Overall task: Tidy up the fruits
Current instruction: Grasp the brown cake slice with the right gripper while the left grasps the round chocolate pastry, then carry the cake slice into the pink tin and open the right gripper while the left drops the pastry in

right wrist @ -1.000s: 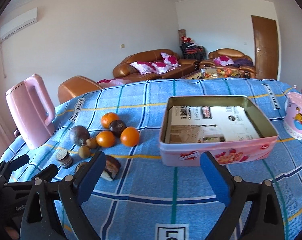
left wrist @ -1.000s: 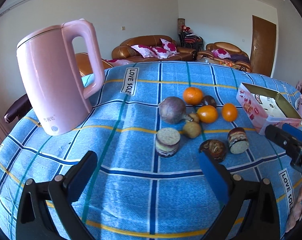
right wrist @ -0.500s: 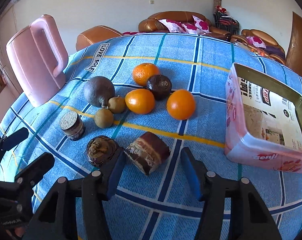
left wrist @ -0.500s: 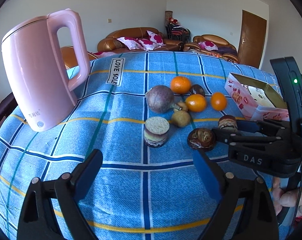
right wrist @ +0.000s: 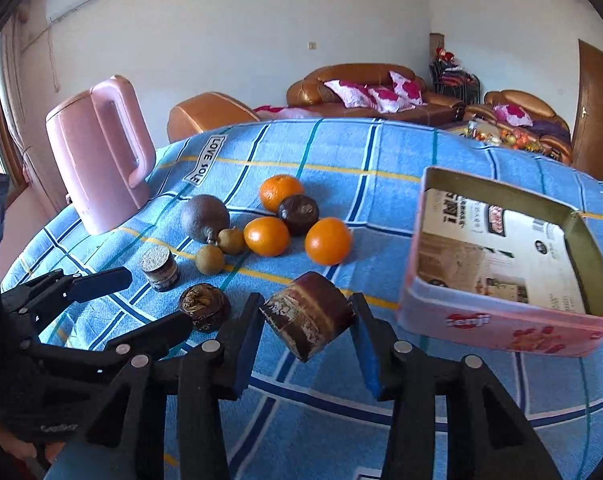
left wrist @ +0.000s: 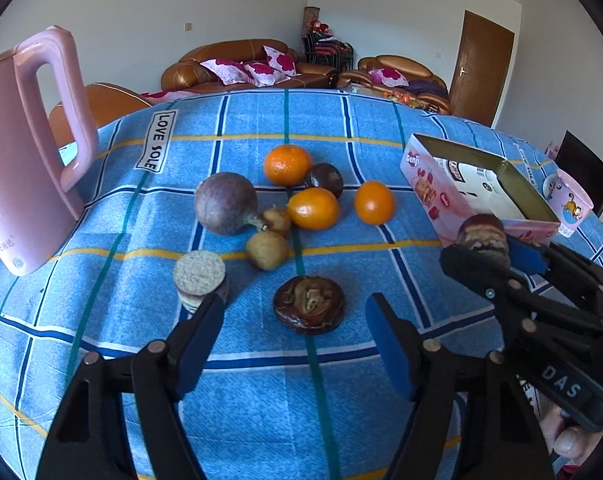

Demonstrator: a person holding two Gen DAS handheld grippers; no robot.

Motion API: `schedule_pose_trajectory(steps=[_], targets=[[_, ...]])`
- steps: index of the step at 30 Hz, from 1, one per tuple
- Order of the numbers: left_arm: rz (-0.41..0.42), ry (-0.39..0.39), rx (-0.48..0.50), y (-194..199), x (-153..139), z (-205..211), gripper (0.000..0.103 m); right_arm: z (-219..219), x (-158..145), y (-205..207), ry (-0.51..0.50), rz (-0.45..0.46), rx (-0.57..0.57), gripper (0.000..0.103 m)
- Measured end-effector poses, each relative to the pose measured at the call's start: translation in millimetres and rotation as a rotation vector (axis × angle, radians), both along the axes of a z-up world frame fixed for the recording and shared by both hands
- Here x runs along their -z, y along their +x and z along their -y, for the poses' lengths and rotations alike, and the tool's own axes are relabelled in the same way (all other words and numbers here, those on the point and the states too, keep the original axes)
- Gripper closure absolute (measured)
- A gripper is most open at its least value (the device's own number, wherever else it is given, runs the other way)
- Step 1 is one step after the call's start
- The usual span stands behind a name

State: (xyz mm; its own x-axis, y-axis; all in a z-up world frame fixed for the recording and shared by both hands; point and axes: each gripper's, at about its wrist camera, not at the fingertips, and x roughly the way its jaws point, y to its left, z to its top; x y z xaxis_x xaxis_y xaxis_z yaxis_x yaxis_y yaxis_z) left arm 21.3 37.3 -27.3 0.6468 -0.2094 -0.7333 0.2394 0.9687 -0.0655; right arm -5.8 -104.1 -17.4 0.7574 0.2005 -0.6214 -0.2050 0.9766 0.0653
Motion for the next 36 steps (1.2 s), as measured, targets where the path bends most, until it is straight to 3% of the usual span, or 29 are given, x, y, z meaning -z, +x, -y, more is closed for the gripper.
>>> schedule_pose_trajectory(steps=[6, 8, 13, 15, 22, 28, 36], targets=[[-0.065, 0.045, -0.030, 15, 16, 14, 0.055, 14, -2, -3, 0.023, 0.024, 0.026, 0.058], [-0.052, 0.057, -0.031, 14, 15, 17, 0.057, 14, -2, -3, 0.023, 0.024, 0.028, 0.058], [-0.055, 0.050, -0.030, 15, 15, 15, 0.058, 14, -3, -5, 0.013, 0.042, 0.027, 0.058], [-0.044, 0.009, -0.021, 13, 12, 12, 0.058, 14, -5, -6, 0.009, 0.055, 0.029, 0.058], [0.096, -0.041, -0.014, -4, -11, 23, 0.058, 25, -19, -14, 0.013, 0.144, 0.070, 0.058], [0.196, -0.080, 0.052, -12, -35, 55, 0.058, 68, -35, -19, 0.028, 0.223, 0.193, 0.058], [0.198, -0.109, 0.146, 6, -44, 122, 0.058, 145, -26, -4, 0.031, 0.158, 0.322, 0.058]])
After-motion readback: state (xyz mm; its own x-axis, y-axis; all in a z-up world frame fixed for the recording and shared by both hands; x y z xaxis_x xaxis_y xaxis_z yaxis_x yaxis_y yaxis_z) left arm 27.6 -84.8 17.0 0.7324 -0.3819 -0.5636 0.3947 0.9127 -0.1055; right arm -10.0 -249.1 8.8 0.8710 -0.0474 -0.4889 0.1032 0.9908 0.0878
